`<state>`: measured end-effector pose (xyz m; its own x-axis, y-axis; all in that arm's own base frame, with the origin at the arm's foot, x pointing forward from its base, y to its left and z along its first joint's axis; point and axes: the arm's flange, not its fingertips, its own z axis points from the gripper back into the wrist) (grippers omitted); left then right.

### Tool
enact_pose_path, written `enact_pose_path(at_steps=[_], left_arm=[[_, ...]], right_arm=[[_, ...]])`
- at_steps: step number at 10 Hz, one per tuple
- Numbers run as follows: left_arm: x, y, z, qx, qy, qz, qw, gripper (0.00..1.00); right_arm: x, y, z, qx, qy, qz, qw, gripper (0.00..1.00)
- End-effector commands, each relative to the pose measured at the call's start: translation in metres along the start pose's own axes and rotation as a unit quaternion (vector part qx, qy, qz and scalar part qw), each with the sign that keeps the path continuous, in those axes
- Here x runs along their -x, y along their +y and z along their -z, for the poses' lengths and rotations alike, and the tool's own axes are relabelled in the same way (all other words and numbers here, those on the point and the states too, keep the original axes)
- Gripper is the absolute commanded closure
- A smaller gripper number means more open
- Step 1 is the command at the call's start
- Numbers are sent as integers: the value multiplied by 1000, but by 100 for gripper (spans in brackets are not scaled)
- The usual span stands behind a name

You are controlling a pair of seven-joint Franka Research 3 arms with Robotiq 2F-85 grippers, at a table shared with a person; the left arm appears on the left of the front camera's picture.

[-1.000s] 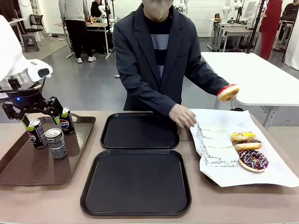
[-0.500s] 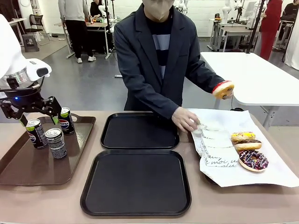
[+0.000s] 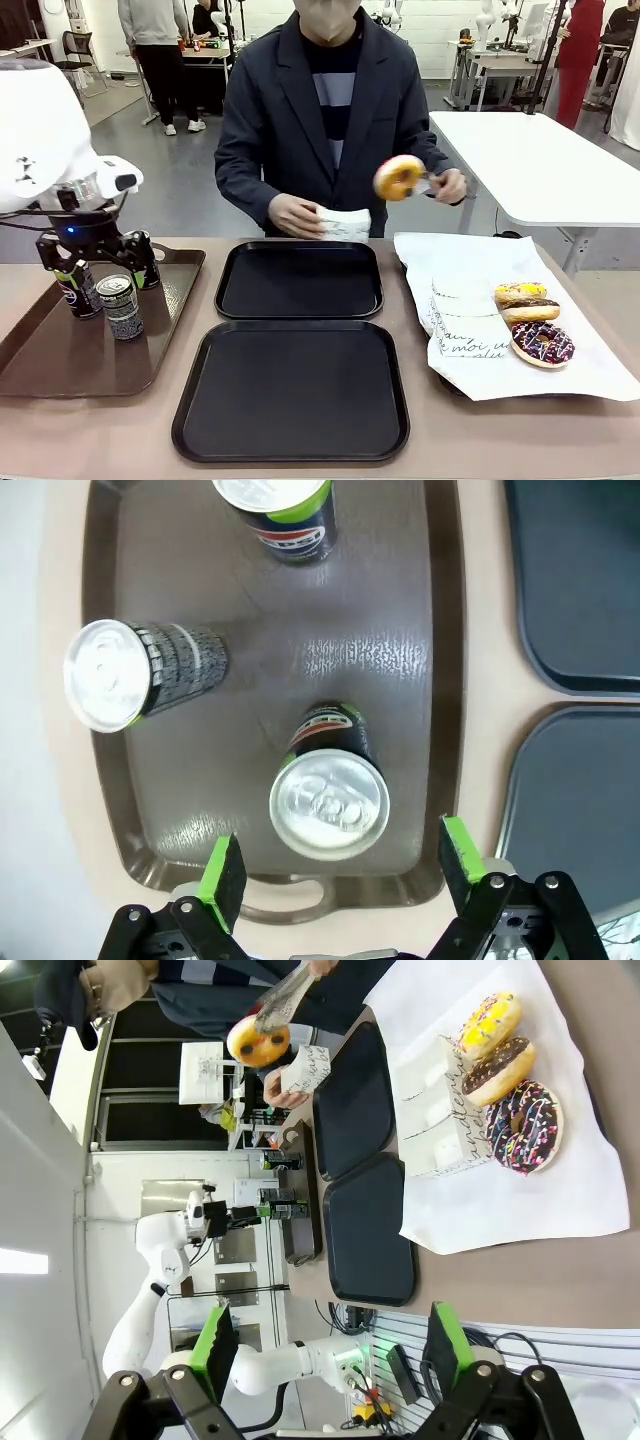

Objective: Set up donuts and drinks on trays.
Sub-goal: Pick up one Pepsi coke and place it on the Flat Tray.

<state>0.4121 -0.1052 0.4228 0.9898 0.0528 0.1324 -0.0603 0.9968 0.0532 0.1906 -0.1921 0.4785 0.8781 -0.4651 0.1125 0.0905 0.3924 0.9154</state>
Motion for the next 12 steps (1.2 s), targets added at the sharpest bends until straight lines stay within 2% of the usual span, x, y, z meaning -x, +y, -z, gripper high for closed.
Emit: enact_pose_path(at_steps=[1, 5, 10, 12], left_arm=[[-15, -4, 11, -27, 2, -1, 1000, 0], [-19, 7, 33, 4, 30, -8, 1000, 0], [-19, 6, 40, 20, 11, -34, 999, 0], [-20, 7, 41, 18, 10, -43, 999, 8]], right_arm=[[-2, -1, 0, -12, -3, -9, 1000, 0], [-2, -1, 0, -12, -3, -9, 1000, 0], [-2, -1, 0, -12, -3, -9, 1000, 0], [-2, -1, 0, -12, -3, -9, 1000, 0]])
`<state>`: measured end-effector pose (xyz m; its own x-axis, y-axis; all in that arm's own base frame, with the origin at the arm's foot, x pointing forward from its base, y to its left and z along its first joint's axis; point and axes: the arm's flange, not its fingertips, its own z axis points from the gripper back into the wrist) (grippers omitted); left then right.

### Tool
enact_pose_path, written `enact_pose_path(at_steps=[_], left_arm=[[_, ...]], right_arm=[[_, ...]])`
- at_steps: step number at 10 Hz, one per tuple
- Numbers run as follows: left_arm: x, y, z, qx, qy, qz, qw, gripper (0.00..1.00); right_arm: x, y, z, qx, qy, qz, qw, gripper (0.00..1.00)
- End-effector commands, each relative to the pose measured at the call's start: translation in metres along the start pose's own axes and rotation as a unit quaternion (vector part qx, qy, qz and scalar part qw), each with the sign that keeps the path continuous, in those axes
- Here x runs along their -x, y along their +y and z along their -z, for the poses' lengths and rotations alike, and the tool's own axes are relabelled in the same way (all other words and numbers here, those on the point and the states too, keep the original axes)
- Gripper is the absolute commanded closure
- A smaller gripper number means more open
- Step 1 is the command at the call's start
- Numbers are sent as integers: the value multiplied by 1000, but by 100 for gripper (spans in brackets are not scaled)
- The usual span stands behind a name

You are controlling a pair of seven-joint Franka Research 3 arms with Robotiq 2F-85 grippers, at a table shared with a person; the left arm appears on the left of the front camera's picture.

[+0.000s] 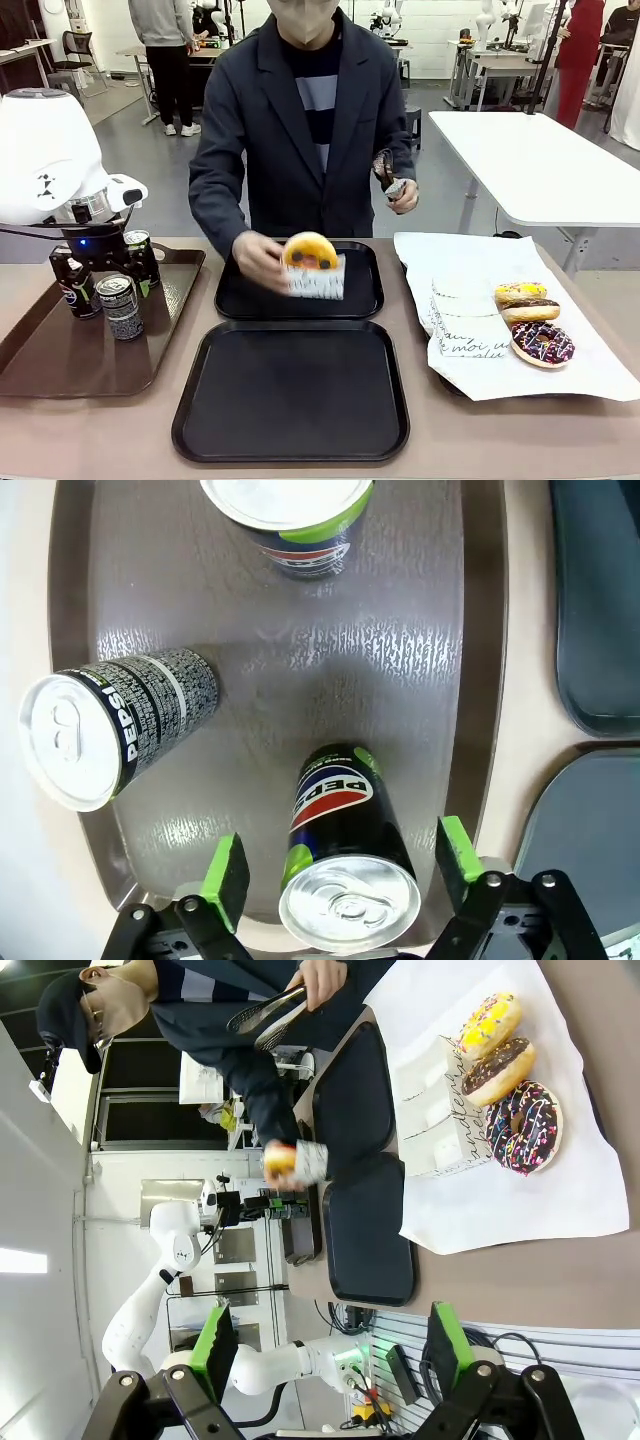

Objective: Set up donuts and drinks on trays.
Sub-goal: Pick up one Pepsi coke and place it on the Flat Tray.

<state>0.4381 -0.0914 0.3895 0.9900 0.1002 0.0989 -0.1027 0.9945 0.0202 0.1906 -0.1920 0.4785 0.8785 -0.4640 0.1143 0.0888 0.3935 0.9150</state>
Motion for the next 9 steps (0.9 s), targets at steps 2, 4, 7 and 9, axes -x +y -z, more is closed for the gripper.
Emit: enact_pose_path(at_steps=[2, 4, 7, 9], left_arm=[[2, -3, 7, -2, 1, -22, 1000, 23], [1, -3, 8, -11, 18, -27, 999, 39], [0, -3, 4, -14, 27, -36, 999, 67], [-2, -4, -20, -23, 31, -40, 998, 81]], right_arm=[[-2, -1, 0, -12, -3, -8, 1000, 0], [-2, -1, 0, -12, -3, -8, 1000, 0], [-2, -1, 0, -12, -3, -8, 1000, 0], [-2, -1, 0, -12, -3, -8, 1000, 0]])
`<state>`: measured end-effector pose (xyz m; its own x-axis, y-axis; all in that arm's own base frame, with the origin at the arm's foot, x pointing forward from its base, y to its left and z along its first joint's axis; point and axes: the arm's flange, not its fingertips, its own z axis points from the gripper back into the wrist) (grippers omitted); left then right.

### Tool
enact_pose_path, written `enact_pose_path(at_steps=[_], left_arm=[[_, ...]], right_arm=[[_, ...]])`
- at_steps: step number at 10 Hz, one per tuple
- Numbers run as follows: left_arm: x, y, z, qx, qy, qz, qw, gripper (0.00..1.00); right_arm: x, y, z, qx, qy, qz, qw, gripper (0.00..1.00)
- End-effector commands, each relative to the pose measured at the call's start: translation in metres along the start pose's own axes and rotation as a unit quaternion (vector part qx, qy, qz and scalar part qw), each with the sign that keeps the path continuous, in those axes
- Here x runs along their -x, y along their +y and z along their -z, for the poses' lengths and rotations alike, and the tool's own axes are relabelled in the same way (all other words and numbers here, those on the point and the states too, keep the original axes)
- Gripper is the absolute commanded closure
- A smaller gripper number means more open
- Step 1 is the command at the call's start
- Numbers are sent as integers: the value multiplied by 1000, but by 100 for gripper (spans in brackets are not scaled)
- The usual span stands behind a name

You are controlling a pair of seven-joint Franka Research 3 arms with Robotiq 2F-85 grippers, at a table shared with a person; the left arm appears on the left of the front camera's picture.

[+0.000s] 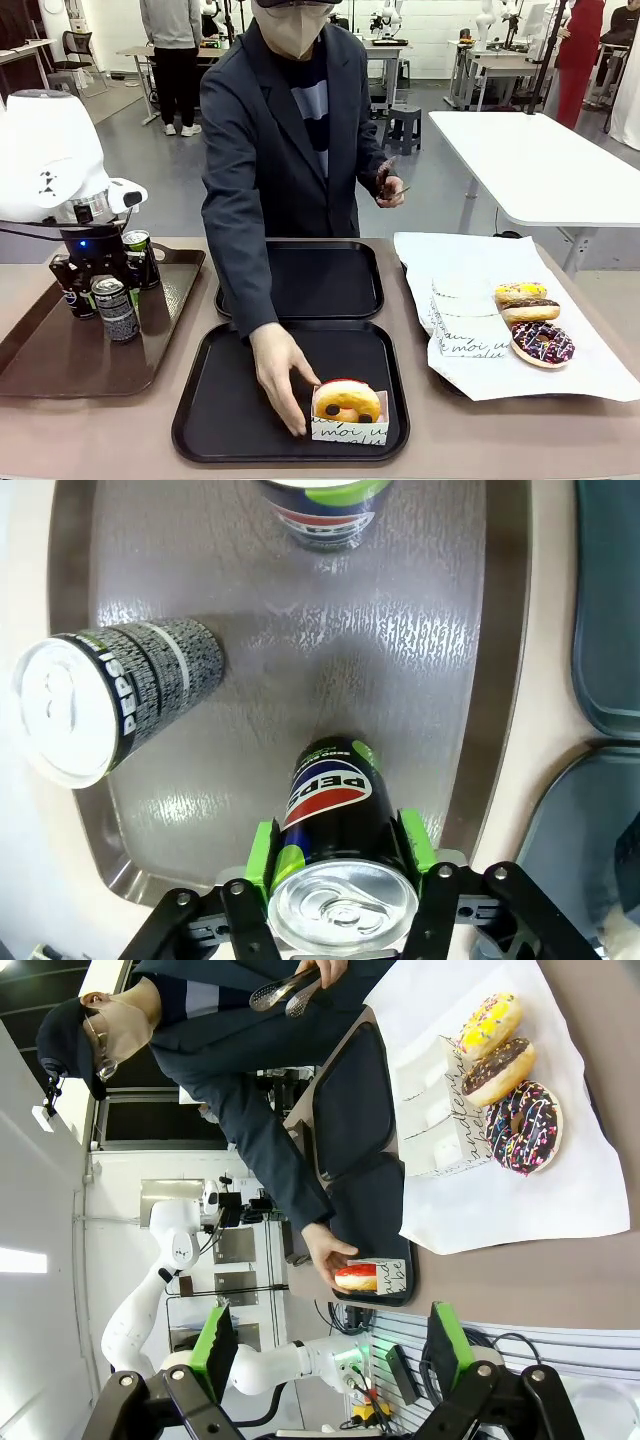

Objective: Set up donuts and drinks on trays.
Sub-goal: Pick up one Pepsi coke and place it on the Flat Tray.

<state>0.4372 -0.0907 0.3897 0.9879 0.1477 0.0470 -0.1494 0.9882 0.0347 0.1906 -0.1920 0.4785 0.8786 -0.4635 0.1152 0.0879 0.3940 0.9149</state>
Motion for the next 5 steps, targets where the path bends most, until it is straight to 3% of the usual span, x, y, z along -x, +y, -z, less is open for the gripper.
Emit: enact_pose_path(at_steps=[1, 3, 5], left_arm=[[3, -4, -50, -15, -1, -14, 1000, 81], [23, 2, -121, 4, -24, -12, 1000, 81], [33, 8, -146, 19, -36, -16, 999, 81]], right_arm=[[-2, -1, 0, -12, -3, -8, 1000, 0], [-2, -1, 0, -12, -3, -8, 1000, 0], [-2, -1, 0, -12, -3, -8, 1000, 0]])
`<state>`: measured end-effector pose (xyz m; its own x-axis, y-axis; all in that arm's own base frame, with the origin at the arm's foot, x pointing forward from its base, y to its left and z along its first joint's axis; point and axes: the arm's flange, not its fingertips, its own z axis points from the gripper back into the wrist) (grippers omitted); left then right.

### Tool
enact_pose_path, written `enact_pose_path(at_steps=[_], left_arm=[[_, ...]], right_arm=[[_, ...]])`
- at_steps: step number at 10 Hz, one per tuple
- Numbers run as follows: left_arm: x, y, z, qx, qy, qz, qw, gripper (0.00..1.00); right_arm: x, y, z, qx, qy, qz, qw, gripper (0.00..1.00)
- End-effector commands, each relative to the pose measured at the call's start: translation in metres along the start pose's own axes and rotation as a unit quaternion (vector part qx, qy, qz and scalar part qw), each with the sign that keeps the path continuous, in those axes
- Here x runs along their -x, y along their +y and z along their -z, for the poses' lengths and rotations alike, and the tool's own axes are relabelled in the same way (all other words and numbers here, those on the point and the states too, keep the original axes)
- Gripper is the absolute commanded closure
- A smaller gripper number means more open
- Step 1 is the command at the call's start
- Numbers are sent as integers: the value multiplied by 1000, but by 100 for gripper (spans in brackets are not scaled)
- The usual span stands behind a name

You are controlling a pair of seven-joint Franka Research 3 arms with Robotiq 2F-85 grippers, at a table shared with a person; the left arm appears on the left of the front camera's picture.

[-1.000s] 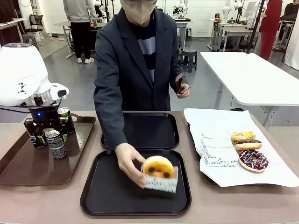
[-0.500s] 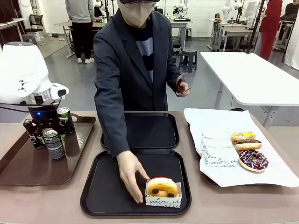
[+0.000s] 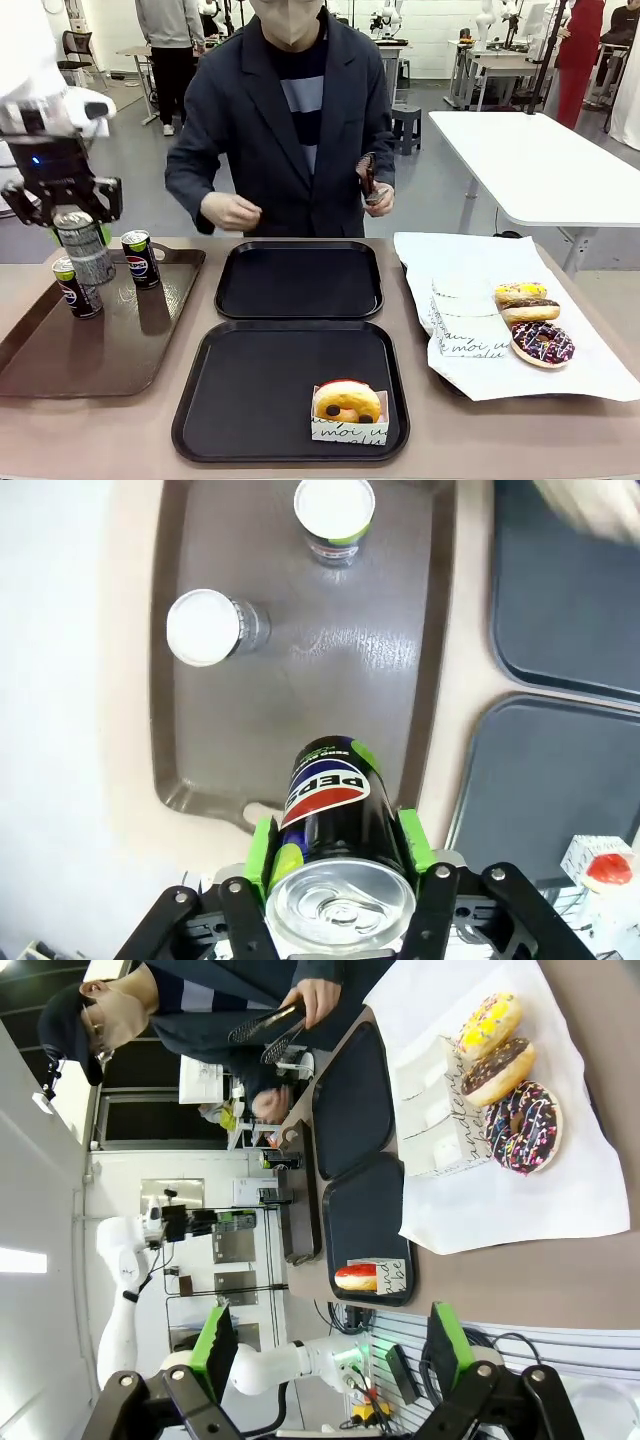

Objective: Set up donuts and drinks on trays.
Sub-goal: Pick up one Pepsi coke and place it on the Flat Tray.

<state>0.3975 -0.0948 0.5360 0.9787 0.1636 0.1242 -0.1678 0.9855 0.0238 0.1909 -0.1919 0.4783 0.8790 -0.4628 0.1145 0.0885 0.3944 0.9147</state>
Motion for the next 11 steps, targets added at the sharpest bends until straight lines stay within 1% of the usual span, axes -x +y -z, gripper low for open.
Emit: enact_pose_path(at_steps=[1, 2, 8, 9, 10, 11], left_arm=[[0, 5, 8, 10, 21, -19, 1000, 81], [0, 0, 0, 0, 0, 0, 1000, 81], [0, 0, 0, 0, 0, 0, 1000, 81], [2, 1, 3, 1, 11, -2, 1000, 42], [1, -17, 4, 3, 2, 26, 1000, 42], [4, -42, 6, 5, 6, 57, 998, 42]], right_arm=[[-2, -1, -1, -12, -3, -8, 1000, 0], [-2, -1, -1, -12, -3, -8, 1000, 0], [-2, -1, -1, -12, -3, -8, 1000, 0], [-2, -1, -1, -12, -3, -8, 1000, 0], [-2, -1, -1, -12, -3, -8, 1000, 0], [-2, -1, -1, -12, -3, -8, 1000, 0]])
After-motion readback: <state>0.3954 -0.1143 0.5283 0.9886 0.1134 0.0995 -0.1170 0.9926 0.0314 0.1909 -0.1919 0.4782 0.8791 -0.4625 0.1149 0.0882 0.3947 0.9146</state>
